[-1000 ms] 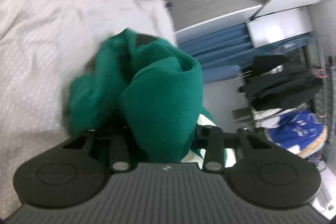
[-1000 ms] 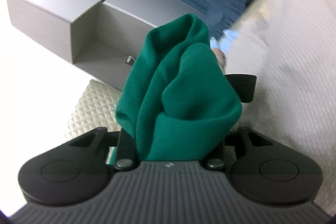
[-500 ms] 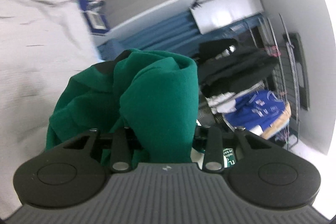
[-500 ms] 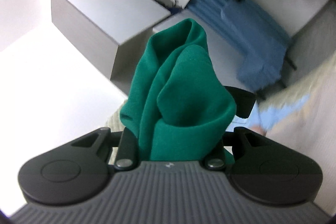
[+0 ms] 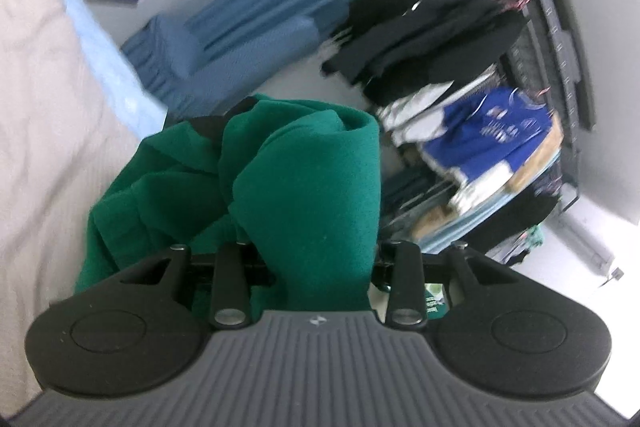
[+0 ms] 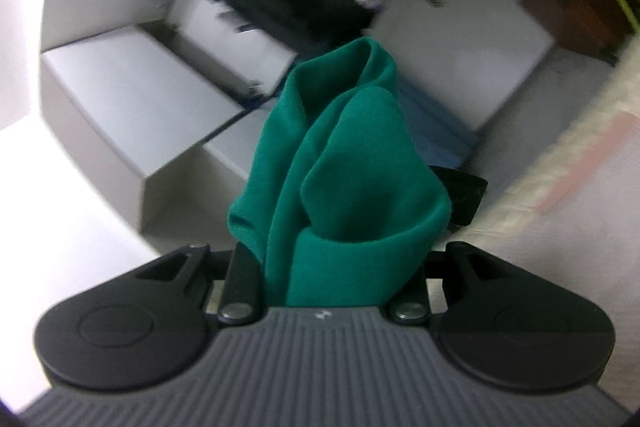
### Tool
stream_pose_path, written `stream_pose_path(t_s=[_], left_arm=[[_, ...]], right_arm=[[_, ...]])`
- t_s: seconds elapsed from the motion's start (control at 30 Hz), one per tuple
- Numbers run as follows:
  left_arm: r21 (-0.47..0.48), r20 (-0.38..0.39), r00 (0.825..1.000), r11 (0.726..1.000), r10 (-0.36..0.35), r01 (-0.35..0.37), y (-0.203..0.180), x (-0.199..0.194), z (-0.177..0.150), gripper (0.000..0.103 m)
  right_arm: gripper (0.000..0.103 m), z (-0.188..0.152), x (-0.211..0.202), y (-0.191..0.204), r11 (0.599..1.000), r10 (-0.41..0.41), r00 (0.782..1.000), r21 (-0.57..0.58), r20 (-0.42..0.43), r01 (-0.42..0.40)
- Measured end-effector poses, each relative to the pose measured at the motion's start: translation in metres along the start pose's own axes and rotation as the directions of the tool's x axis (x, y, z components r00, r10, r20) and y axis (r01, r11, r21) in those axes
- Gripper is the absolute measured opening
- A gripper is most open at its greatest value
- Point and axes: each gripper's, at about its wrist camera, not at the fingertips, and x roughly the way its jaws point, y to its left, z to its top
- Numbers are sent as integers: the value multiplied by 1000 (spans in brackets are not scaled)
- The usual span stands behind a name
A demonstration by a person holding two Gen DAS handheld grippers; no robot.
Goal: Fold large clothes
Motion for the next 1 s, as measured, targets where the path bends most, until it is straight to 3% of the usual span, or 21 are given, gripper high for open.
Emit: stream_pose_path(t_s=[0.17,0.4,0.53,0.83,0.93,1.0], left_arm=[[13,-40,999,1000,5,-5,35,20,-41,42],[20,-56,998,1000,2,-1,77,6,-72,44],[24,-55,998,1000,10,-9,98,-6,-88,46],[73,-77,996,996,49,-44,106,-10,-95,53],[72,-95,991,994,92,-85,96,-15,-89,65],[74,-106,986,990,131,-123,89,-21,-84,74]], right_arm=[[33,-23,-11,-63,995,-62,998,74,30,60],[41,-39,-26,-95,989,-123,992,87,33,120],[44,-48,-39,-100,988,-140,990,74,25,138],[49,-53,-35,-104,982,-183,983,48,32,181],[59,-51,-38,-93,970,-242,970,35,14,241],[69,-53,-42,-77,948,-318,948,-16,19,318]])
